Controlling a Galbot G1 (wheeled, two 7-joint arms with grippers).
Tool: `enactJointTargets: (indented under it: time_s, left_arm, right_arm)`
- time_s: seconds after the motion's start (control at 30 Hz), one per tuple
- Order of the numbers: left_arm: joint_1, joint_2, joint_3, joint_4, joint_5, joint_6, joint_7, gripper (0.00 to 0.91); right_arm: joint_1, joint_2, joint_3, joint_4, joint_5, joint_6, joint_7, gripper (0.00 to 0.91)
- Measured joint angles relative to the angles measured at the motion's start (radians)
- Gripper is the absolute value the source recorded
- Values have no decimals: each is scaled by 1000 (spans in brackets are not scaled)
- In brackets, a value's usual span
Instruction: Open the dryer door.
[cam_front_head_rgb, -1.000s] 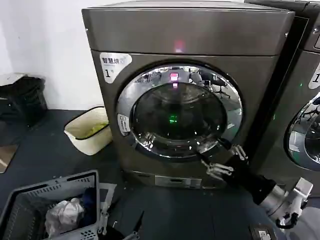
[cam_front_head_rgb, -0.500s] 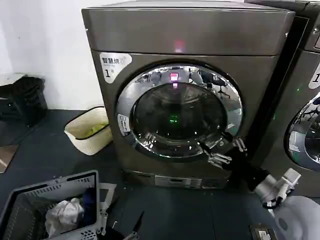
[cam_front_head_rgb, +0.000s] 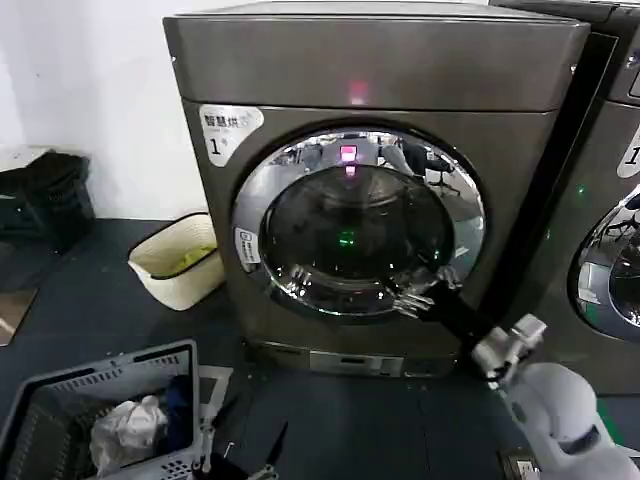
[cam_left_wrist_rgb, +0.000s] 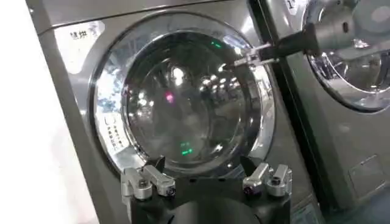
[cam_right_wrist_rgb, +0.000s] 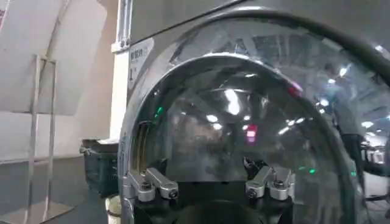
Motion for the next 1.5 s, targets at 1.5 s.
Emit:
enactJointTargets:
  time_s: [1.5]
  left_arm:
    - [14,-22,-19,-15,24,-4,0,907]
  right_arm:
    - [346,74,-355,-217,-62,-21,143,907]
